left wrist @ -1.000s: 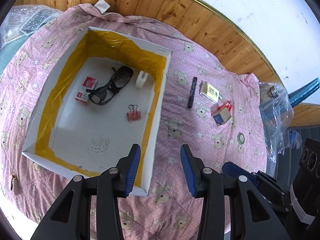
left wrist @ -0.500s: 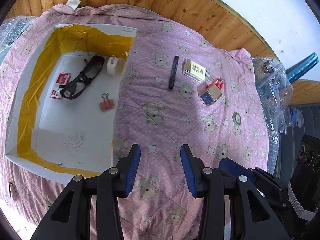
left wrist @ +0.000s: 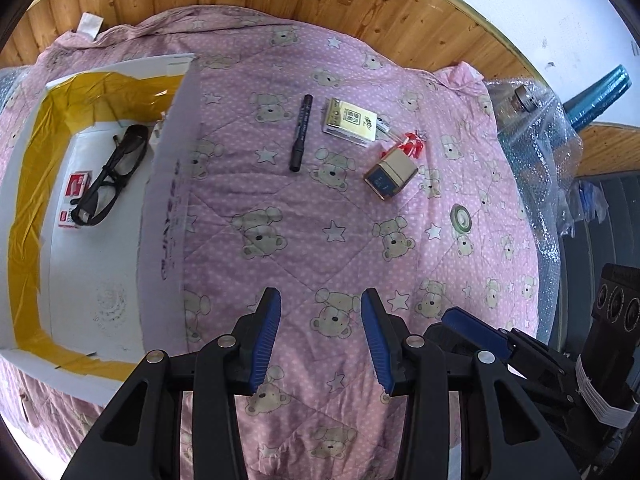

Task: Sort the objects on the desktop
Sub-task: 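Withdraw both open grippers from the white box toward the remaining items, then close left gripper on the black marker while right gripper closes on the green tape roll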

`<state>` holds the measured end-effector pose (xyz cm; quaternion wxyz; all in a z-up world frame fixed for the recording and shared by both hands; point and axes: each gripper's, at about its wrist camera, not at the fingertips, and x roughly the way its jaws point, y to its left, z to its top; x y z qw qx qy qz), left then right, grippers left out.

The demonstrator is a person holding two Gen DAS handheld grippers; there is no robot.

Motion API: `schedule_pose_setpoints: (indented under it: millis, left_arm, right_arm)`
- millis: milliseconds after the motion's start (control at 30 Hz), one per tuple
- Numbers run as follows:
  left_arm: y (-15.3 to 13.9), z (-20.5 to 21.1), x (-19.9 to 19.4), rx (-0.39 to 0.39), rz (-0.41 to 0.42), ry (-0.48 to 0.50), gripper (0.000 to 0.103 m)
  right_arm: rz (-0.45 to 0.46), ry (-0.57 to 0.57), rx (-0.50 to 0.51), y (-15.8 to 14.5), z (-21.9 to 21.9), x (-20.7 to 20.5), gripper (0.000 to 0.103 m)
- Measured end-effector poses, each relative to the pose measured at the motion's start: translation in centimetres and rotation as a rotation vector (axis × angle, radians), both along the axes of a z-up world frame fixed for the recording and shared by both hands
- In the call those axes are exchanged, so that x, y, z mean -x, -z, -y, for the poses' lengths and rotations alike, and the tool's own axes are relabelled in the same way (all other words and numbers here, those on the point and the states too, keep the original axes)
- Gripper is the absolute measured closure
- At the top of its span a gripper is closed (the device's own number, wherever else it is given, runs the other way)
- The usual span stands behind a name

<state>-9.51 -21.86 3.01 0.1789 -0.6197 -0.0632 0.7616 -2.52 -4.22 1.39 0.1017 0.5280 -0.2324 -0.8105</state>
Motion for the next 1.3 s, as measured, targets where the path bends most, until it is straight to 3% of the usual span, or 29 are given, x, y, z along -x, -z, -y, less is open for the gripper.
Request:
schedule_pose_setpoints:
  millis: [767, 967, 1100, 1300]
  left_arm:
    - [4.8, -4.0, 7.0, 0.029, 0.084, 0.048, 0.059]
    - [6.2, -5.4, 9.8, 0.041, 0.099, 0.052, 0.059]
    - [7.5, -6.4, 11.8, 0.050, 0.111, 0.049, 0.059]
    - [9.2, -7.7, 14.7, 0.064, 0.123, 0.040, 0.059]
  right_arm:
    - [0.095, 0.172, 0.011, 4.9, -7.6, 3.7, 0.065]
    - [0.094, 0.303, -0.026, 5.7, -12.0, 4.6, 0.065]
    - [0.099, 0.397, -0.070, 6.2, -15.1, 4.9, 0.059]
    - [0.136, 0.474, -0.108, 8.1, -19.1, 6.1, 0.056]
